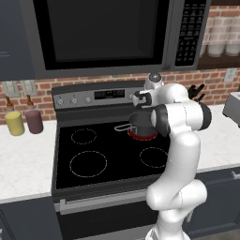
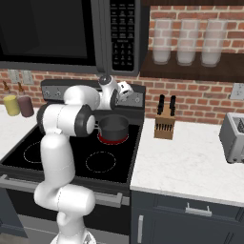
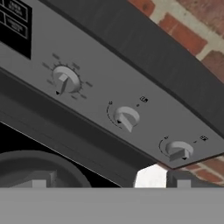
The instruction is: Turn off the rear right burner of the stove.
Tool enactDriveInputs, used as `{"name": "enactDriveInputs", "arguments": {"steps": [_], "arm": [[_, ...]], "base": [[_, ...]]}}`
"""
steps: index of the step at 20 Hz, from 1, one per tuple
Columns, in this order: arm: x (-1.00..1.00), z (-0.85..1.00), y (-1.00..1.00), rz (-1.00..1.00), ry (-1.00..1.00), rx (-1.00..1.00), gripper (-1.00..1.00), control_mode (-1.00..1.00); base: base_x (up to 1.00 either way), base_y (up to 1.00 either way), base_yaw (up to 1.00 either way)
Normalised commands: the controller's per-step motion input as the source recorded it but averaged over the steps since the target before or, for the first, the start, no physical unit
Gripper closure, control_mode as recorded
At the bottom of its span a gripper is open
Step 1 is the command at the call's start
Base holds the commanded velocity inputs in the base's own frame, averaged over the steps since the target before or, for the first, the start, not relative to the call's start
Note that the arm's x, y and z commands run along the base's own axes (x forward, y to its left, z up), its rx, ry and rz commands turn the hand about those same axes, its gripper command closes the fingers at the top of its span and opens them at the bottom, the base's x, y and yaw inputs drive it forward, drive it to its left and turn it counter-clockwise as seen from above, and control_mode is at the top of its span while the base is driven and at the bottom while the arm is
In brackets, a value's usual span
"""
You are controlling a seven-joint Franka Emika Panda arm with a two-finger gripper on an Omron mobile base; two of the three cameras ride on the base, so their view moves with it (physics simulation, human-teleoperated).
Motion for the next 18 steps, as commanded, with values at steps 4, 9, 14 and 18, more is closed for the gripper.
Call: {"name": "enactDriveInputs", "arguments": {"steps": [4,9,14,18], "arm": [[0.14,-0.06,0.0,0.0,0.0,-0.05,-1.0,-1.0],[0.0,0.0,0.0,0.0,0.0,0.0,-1.0,-1.0],[0.0,0.0,0.0,0.0,0.0,0.0,-1.0,-1.0],[0.0,0.0,0.0,0.0,0.0,0.0,-1.0,-1.0]], "base": [[0.0,0.0,0.0],[0.0,0.0,0.0],[0.0,0.0,0.0],[0.0,0.0,0.0]]}}
